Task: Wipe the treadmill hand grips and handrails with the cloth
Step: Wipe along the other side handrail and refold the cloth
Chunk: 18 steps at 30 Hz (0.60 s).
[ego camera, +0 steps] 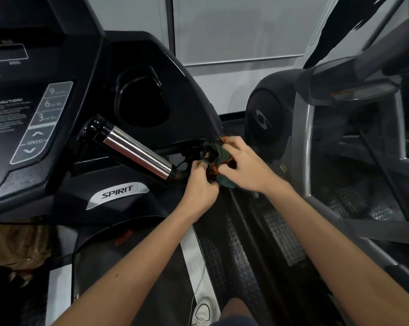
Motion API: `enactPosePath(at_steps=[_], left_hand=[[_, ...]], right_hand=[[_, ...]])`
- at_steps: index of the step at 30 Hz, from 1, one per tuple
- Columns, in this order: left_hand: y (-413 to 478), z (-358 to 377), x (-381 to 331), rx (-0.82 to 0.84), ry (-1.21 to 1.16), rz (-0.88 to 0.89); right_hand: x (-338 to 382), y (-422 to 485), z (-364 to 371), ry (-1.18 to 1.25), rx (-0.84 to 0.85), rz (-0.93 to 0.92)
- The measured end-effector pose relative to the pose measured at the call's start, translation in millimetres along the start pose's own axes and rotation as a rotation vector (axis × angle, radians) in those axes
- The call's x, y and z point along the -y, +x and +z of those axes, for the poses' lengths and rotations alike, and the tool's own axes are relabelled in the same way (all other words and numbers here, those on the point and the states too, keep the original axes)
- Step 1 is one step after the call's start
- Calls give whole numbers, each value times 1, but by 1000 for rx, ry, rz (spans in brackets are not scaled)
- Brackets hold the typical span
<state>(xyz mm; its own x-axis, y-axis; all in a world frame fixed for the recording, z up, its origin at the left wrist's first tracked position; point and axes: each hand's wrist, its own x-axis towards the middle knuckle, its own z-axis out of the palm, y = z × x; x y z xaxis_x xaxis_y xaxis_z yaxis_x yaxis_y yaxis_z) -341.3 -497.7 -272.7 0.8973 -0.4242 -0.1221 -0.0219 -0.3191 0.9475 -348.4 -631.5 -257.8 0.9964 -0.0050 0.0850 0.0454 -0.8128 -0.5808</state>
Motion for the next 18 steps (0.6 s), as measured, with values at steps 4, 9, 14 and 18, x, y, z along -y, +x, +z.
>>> enactPosePath(at_steps=[4,9,14,18], left_hand=[[-1,0,-2,-11,-21,1],[-3,-2,-3,19,-16,-8],[-1,-1,-1,25,-48,-58],[0,-1,0,20,-58,-58]], right_hand=[[1,-7,6,85,-63,39],[-7,-7,10,468,-79,250],[-3,-1,4,792,-13,536],[-3,2,6,789,-80,570]])
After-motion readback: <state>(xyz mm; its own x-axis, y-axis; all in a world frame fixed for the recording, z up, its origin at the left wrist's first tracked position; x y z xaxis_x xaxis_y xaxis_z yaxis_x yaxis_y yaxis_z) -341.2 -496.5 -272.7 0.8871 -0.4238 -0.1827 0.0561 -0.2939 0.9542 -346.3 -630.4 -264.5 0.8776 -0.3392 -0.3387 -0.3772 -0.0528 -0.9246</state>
